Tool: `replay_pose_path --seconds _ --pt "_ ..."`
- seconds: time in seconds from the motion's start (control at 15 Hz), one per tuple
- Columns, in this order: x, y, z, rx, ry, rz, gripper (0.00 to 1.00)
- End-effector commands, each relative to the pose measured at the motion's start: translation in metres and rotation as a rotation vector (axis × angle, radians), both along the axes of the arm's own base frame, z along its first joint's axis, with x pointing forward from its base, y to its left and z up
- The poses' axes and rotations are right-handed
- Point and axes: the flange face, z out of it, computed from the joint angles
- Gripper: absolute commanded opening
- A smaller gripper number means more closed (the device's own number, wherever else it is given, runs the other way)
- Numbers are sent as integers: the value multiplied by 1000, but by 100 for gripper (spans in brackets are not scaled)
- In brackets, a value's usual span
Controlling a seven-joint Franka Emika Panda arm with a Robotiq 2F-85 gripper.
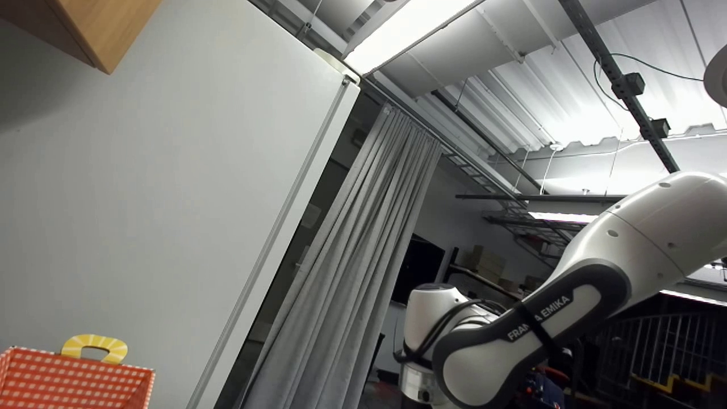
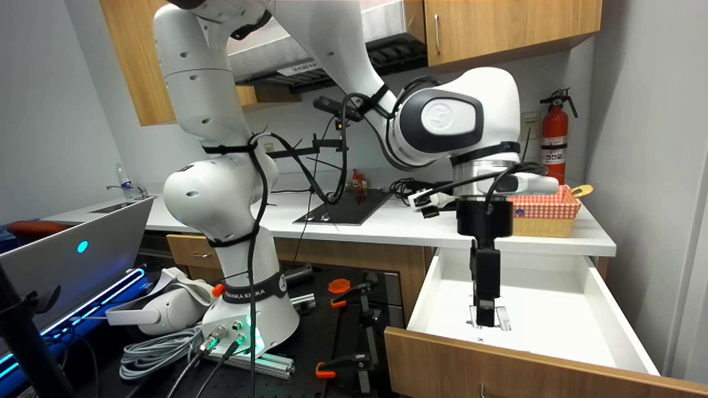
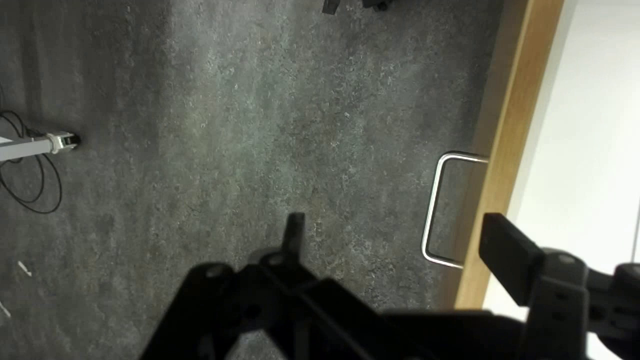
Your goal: Close, open, and close the drawer
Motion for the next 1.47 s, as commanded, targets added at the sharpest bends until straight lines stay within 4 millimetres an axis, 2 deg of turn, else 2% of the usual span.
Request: replay_pose_path --seconds 0.0,0.33,0.53,1.07,1.2,1.4 --pt "18 -19 -26 -39 -14 -57 58" --pt "30 -35 -62 -44 1 -132 18" --pt "38 -34 -79 -27 -10 -169 0" --pt "59 -2 -118 72 -64 -251 0" --pt "68 11 -121 107 -83 -272 0" --pt "84 29 -112 159 -133 -297 0"
